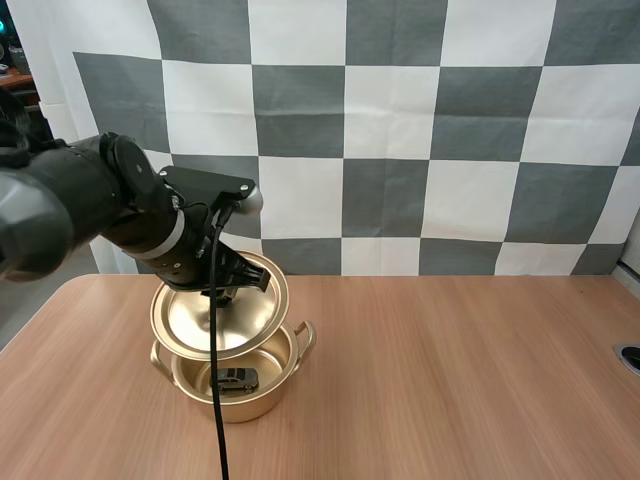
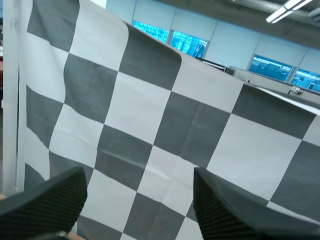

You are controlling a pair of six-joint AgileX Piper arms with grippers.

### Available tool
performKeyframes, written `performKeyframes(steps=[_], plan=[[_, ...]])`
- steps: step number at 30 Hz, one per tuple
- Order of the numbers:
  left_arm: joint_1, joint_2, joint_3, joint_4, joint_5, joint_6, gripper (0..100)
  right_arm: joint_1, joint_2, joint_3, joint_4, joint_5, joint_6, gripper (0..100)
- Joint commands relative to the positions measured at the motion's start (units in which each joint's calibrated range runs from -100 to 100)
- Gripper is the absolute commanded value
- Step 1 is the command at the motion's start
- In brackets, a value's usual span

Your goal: Open the pot, put the car inside, and close it

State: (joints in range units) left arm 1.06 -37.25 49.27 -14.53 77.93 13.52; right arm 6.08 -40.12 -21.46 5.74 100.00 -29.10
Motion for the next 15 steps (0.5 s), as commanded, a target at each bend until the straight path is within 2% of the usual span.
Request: performKeyframes(steps=[1,5,15], plan=[[-0.06,1.09,-0.06,-1.92,0.76,1.03,0,-0.04,-0.43,1.71,-0.06,0.0,0.01,100],[-0.06,3.29,-0.06,-3.6,0.8,1.93,0,-0.04,-1.53,4.05,-0.06,0.0,0.01,100],[-0.06,10.23,-0.06,-2.78,-1.51,1.93,0,-0.04,-3.89,4.6,-0.06,0.0,0.01,100]])
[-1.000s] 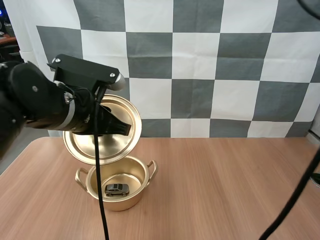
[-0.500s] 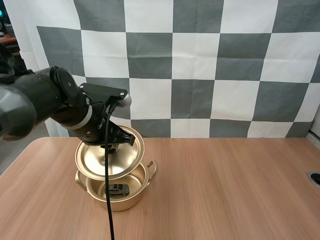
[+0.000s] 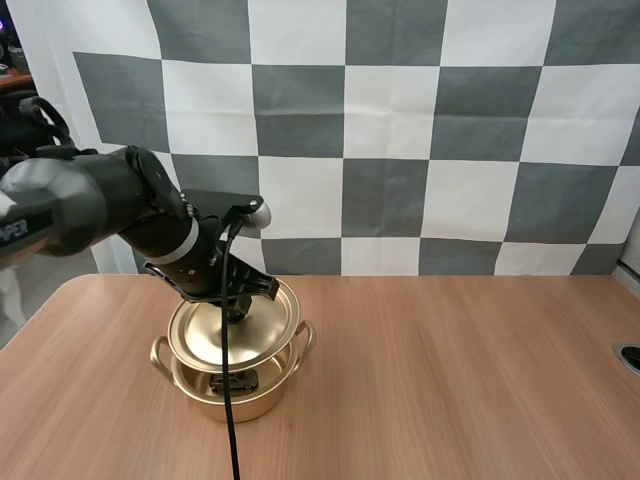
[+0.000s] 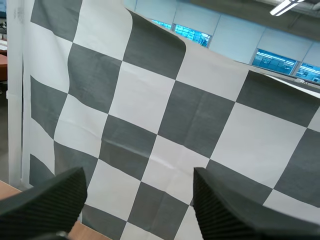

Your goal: Open the pot, put the car inside, and close it

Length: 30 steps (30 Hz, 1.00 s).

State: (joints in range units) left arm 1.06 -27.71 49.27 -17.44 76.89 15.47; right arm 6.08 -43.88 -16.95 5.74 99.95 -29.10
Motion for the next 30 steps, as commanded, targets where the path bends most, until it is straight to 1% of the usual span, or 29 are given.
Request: performKeyframes(steps=[1,11,26,30], plan=[[-0.06,1.5,-0.06,0.14,-0.84,-0.02,0,-0.04,-0.39,0.1,-0.06,0.05,0.01,100],[-0.06,7.52,-0.06,0.14,-1.88,0.56,0,-0.04,-1.57,0.1,-0.32,0.05,0.01,100],[-0.06,9.58,0.24,0.14,-0.18,0.89,0,-0.04,-1.57,0.1,-0.32,0.05,0.01,100],[-0.06,10.07,2.16,0.14,-2.61,1.4,0,-0.04,-1.57,0.1,-0.32,0.05,0.01,100]])
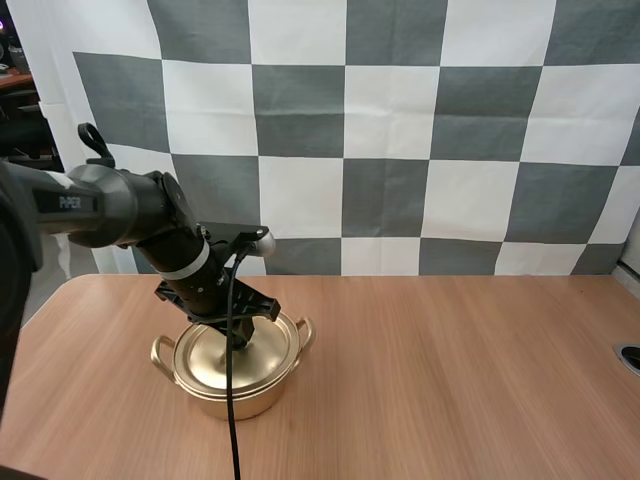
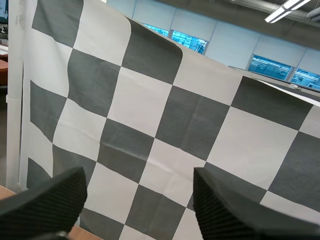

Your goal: Open the pot, put the car inside, and close it

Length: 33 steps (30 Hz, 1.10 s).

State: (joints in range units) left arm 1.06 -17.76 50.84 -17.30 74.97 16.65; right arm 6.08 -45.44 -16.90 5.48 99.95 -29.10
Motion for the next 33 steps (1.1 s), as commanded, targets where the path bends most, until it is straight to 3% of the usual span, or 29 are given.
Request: performKeyframes(steps=[1,13,17,23,29,33], plan=[[-0.06,0.11,0.93,-0.01,-1.15,0.28,0,-0.04,-0.01,0.04,-0.06,0.05,0.01,100],[-0.06,0.11,1.19,-0.01,-2.14,-0.37,0,-0.04,-0.01,0.04,-0.06,0.05,0.01,100],[-0.06,0.11,1.19,-0.01,-2.14,-0.49,8,-0.04,-0.01,0.04,-0.06,0.05,0.01,100],[-0.06,-0.74,1.19,-0.01,-3.21,-0.38,41,-0.04,-0.01,0.04,-0.06,0.05,0.01,100],[-0.06,-2.18,1.19,-0.01,-4.14,0.12,100,-0.04,-0.01,0.04,-0.05,0.05,0.01,100],[-0.06,-2.28,1.19,-0.01,-4.14,2.36,100,-0.04,-0.01,0.04,0.76,0.05,-0.09,100]])
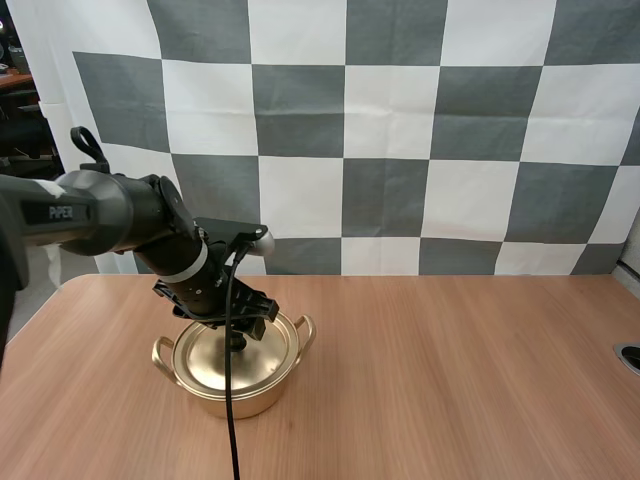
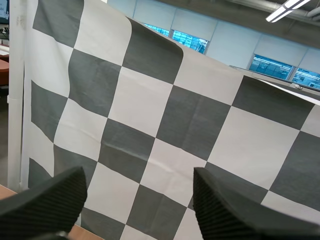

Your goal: Open the pot, put the car inside, and close it

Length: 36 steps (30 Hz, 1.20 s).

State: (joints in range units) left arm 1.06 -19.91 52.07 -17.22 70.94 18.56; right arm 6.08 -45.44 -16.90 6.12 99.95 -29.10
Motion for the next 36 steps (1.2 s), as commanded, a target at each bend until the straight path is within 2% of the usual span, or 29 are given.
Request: performKeyframes(steps=[1,13,18,24,25,26,27,28,32,36], plan=[[-0.06,-0.13,-0.04,-0.08,-0.1,0.59,100,-0.04,-0.01,0.04,0.25,0.05,-0.09,100],[-0.06,-0.13,-1.68,-0.61,1.02,0.04,100,-0.04,-0.01,0.04,0.36,0.05,-0.09,100],[-0.06,-1.4,-11.07,1.09,10.79,-2.2,100,-0.04,-0.01,0.04,0.02,0.05,-0.09,100],[-0.06,-8.54,-24.93,1.44,21.11,-3.54,99,-0.04,-0.01,0.04,-2.07,0.05,-0.09,100],[-0.06,-9.74,-26.06,1.44,21.39,-4.34,80,-0.04,-0.01,0.04,-2.07,0.05,-0.09,100],[-0.06,-11.72,-27.33,1.71,21.09,-6.25,44,-0.04,-0.01,0.04,-1.92,0.05,-0.09,100],[0.02,-13.06,-27.79,1.96,20.29,-8.57,16,-0.04,-0.01,0.04,-1.92,0.05,-0.09,100],[0.02,-14.86,-28.16,2.31,19.36,-10.26,1,-0.04,-0.01,0.04,-1.92,0.05,-0.09,100],[0.02,-20.63,-28.45,2.66,18.56,-8.18,0,-0.04,-0.01,0.04,-1.92,0.05,-0.09,100],[0.02,-26.15,-28.45,4.72,18.56,-9.76,0,-0.04,-0.14,0.04,-1.94,0.05,0.03,100]])
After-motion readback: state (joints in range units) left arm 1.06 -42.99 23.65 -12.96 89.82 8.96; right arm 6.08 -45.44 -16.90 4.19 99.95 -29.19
